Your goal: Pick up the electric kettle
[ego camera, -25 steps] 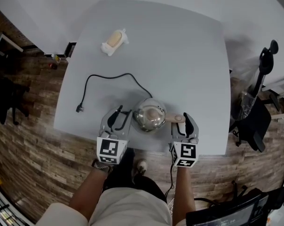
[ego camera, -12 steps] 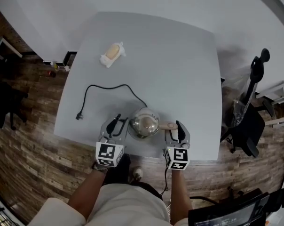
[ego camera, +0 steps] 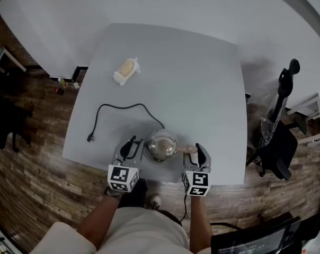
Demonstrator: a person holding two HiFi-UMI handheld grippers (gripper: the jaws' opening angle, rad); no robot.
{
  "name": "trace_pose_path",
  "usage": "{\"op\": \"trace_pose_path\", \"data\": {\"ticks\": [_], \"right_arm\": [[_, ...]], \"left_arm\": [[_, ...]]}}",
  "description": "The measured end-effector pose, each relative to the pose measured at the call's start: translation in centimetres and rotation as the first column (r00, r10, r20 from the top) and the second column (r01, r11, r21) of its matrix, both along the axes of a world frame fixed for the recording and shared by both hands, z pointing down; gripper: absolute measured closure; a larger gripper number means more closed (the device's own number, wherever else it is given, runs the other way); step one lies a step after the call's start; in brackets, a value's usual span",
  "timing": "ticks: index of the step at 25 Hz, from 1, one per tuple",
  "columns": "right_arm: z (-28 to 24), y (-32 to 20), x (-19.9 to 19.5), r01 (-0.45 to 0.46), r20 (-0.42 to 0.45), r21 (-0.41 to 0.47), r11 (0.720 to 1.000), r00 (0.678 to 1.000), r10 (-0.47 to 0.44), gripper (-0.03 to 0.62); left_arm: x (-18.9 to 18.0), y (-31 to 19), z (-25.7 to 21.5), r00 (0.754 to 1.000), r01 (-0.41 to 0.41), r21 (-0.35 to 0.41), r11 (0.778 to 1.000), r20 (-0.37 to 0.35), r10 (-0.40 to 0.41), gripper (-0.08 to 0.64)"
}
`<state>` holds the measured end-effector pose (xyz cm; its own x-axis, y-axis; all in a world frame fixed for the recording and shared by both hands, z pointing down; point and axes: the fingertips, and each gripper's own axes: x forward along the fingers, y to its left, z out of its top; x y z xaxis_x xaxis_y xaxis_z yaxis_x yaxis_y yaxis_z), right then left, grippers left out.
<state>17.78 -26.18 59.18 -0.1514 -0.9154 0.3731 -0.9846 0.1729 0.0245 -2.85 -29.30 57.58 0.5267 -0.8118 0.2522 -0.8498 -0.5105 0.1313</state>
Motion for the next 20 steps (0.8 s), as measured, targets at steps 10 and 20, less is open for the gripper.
{"op": "trace_pose_path", "data": {"ticks": [10, 20], "right_arm": [[-1.3, -0.4, 0.5, -0.019, 0.017, 0.028, 0.999, 1.000, 0.019, 0.414], [-2.2, -0.4, 0.4, -0.021, 0.023, 0.038, 0.999, 1.000, 0.020, 0.413]], "left_arm": [[0.4, 0.1, -1.1, 1.000, -0.019, 0.016, 1.000, -0.017, 0.019, 0.437], [0.3, 0.0, -1.9, 1.000, -0.023, 0.030, 0.999, -0.014, 0.024, 0.434]]}}
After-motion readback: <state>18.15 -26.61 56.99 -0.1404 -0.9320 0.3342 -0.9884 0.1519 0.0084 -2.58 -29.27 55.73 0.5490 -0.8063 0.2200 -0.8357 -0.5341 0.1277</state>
